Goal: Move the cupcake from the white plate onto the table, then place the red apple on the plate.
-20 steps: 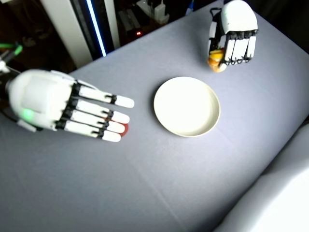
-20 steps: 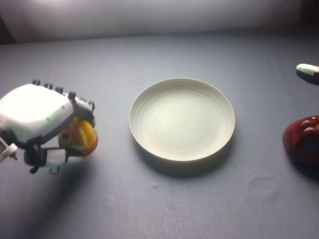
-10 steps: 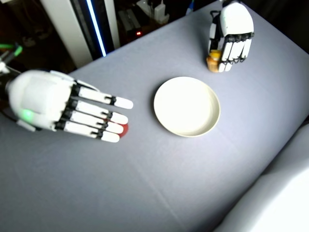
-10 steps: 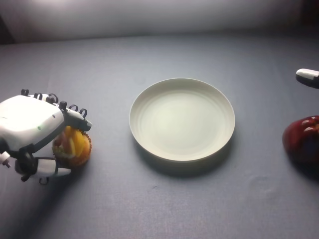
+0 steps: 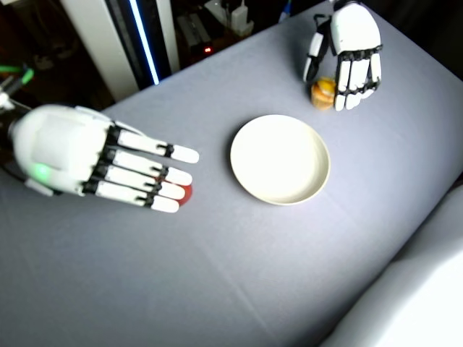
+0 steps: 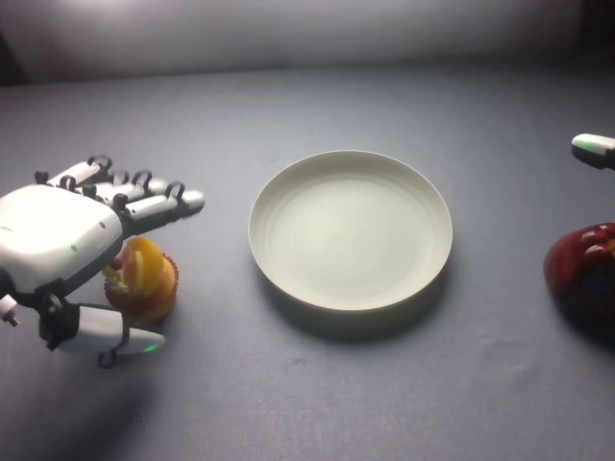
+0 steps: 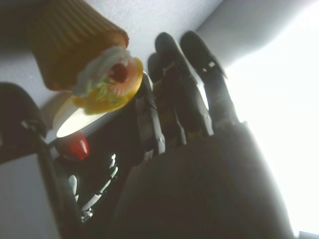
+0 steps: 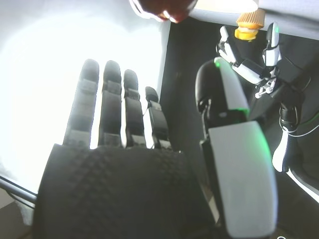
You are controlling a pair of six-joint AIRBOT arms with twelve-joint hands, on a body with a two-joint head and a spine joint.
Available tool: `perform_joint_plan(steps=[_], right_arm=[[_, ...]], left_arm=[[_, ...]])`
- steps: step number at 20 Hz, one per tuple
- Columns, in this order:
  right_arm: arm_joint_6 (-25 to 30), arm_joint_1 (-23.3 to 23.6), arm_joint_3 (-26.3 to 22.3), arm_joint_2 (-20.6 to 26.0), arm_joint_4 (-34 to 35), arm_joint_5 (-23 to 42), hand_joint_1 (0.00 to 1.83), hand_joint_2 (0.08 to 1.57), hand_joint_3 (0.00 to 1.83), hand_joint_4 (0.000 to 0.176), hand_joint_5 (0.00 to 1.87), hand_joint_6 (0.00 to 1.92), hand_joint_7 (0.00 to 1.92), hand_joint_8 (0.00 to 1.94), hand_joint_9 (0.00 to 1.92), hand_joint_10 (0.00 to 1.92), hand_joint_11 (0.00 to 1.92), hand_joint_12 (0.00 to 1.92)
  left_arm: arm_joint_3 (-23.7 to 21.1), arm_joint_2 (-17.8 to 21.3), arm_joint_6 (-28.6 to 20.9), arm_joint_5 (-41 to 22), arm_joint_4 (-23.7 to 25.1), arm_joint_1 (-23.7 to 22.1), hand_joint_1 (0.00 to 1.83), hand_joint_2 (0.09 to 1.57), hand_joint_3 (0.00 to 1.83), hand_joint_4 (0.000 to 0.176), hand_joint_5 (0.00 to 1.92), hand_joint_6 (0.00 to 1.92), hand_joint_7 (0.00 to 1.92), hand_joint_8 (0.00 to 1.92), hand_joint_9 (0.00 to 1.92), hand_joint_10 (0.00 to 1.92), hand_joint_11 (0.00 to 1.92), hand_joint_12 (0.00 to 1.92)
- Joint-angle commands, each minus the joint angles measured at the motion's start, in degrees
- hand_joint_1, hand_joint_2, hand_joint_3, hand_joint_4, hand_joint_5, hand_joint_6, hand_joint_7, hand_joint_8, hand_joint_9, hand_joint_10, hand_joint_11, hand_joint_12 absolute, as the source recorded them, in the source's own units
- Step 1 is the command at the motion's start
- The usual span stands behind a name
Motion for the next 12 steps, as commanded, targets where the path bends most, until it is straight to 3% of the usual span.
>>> perform_joint_plan(steps=[1,2,3,4,5,6,7,10,11,12], right_arm=[[0.4,0.2,0.1,0.4,1.4,6.9,0.89,1.23,0.00,0.068,0.08,0.00,0.23,0.00,0.26,0.00,0.18,0.03],[0.4,0.2,0.1,0.5,1.1,6.8,0.89,1.22,0.00,0.069,0.08,0.00,0.23,0.00,0.26,0.00,0.19,0.04],[0.4,0.2,0.2,0.5,0.8,6.6,0.86,1.22,0.00,0.068,0.06,0.00,0.19,0.00,0.23,0.00,0.18,0.03],[0.4,0.2,0.8,0.5,-0.1,5.3,0.95,1.18,0.00,0.068,0.05,0.00,0.14,0.00,0.20,0.00,0.16,0.02],[0.4,0.6,1.1,0.5,-0.6,4.4,0.95,1.18,0.00,0.068,0.05,0.00,0.14,0.00,0.20,0.00,0.16,0.02],[0.4,1.4,1.5,0.5,-1.9,2.1,1.00,1.15,0.00,0.066,0.06,0.00,0.15,0.01,0.20,0.00,0.15,0.02],[0.6,2.3,1.8,0.5,-3.2,0.4,0.99,1.10,0.00,0.094,0.06,0.00,0.18,0.00,0.18,0.00,0.13,0.01],[2.6,4.0,3.3,0.5,-6.8,-4.7,1.07,1.02,0.00,0.092,0.11,0.01,0.17,0.00,0.19,0.00,0.14,0.02],[3.2,4.8,3.9,0.5,-8.4,-7.2,1.02,0.99,0.00,0.104,0.09,0.00,0.16,0.00,0.19,0.00,0.15,0.03],[3.6,6.1,4.6,0.4,-10.5,-10.3,1.00,0.92,0.00,0.124,0.06,0.00,0.18,0.00,0.21,0.00,0.20,0.07]], left_arm=[[-0.2,0.9,0.1,-7.8,0.7,-0.1,0.70,0.83,0.00,0.176,0.08,0.00,0.11,0.00,0.18,0.00,0.01,0.72],[-0.9,1.3,0.1,-9.0,1.2,0.1,0.66,0.81,0.00,0.176,0.05,0.00,0.06,0.00,0.15,0.00,0.01,0.71],[-1.6,1.9,0.1,-10.4,1.6,0.3,0.67,0.80,0.00,0.176,0.02,0.00,0.02,0.00,0.09,0.00,0.00,0.59],[-3.1,3.0,0.1,-12.8,2.5,0.7,0.66,0.80,0.00,0.176,0.00,0.00,0.00,0.00,0.01,0.00,0.00,0.36],[-3.8,3.5,0.1,-14.1,3.1,0.9,0.66,0.80,0.00,0.176,0.00,0.00,0.00,0.00,0.01,0.00,0.00,0.36],[-4.8,4.3,0.1,-15.5,3.9,1.0,0.67,0.80,0.00,0.176,0.00,0.00,0.00,0.00,0.00,0.00,0.00,0.24],[-5.7,4.9,0.1,-16.8,4.9,1.1,0.67,0.82,0.00,0.176,0.00,0.00,0.00,0.00,0.00,0.00,0.00,0.15],[-7.6,6.4,0.0,-19.6,6.6,1.8,0.69,0.83,0.00,0.176,0.00,0.00,0.00,0.00,0.00,0.00,0.00,0.13],[-8.0,6.7,-0.3,-20.5,7.0,2.1,0.67,0.83,0.00,0.176,0.00,0.00,0.00,0.00,0.00,0.00,0.00,0.15],[-8.3,6.9,-1.1,-21.6,7.5,2.3,0.64,0.83,0.00,0.176,0.00,0.00,0.00,0.00,0.00,0.00,0.00,0.03]])
